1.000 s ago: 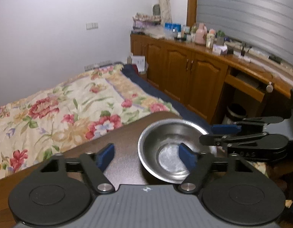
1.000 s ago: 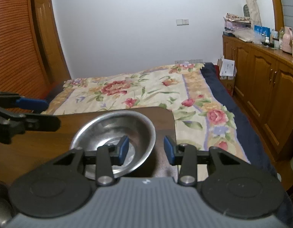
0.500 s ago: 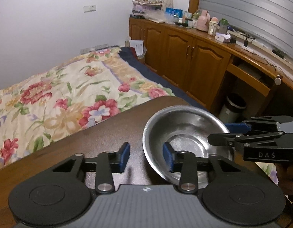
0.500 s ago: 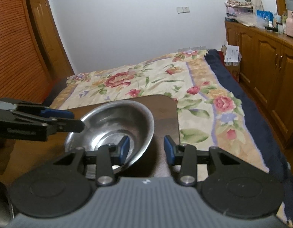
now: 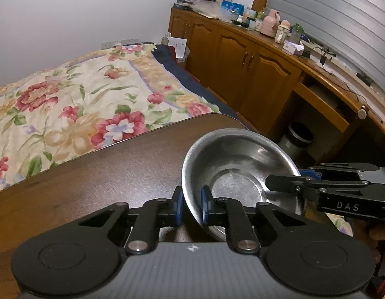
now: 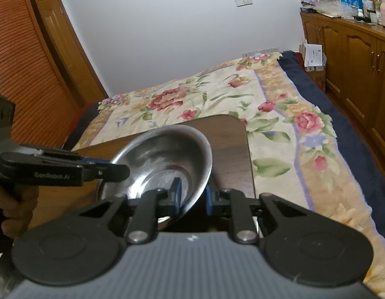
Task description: Organize plates and bowls
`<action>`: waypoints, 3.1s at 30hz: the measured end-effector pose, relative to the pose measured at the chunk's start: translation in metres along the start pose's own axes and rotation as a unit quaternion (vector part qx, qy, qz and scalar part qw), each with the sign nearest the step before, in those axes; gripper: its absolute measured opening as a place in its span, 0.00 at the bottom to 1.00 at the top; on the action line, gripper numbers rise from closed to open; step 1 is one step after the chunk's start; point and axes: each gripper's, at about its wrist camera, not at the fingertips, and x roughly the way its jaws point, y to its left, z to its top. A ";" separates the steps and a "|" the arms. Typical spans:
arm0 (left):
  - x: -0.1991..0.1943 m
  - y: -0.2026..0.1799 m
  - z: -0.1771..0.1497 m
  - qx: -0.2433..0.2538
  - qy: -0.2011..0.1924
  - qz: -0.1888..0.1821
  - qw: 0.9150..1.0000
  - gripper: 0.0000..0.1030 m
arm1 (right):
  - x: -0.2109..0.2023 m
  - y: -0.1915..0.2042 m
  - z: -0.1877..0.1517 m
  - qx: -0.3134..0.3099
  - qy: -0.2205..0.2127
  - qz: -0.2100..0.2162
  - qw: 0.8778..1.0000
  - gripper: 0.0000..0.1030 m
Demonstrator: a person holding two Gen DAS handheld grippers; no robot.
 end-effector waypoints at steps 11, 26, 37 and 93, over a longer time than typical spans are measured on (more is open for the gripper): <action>-0.025 -0.003 0.002 0.007 -0.026 0.005 1.000 0.10 | -0.009 0.001 0.003 0.015 -0.005 0.002 1.000 0.11; -0.101 -0.023 0.007 0.027 -0.091 0.005 0.996 0.10 | -0.066 0.039 0.023 -0.013 -0.062 -0.007 0.998 0.11; -0.157 -0.029 -0.011 0.032 -0.125 0.015 0.991 0.11 | -0.093 0.069 0.025 -0.041 -0.087 -0.001 0.995 0.11; -0.221 -0.036 -0.171 -0.040 -0.101 0.048 0.993 0.11 | -0.113 0.133 -0.071 -0.082 -0.006 0.048 0.995 0.11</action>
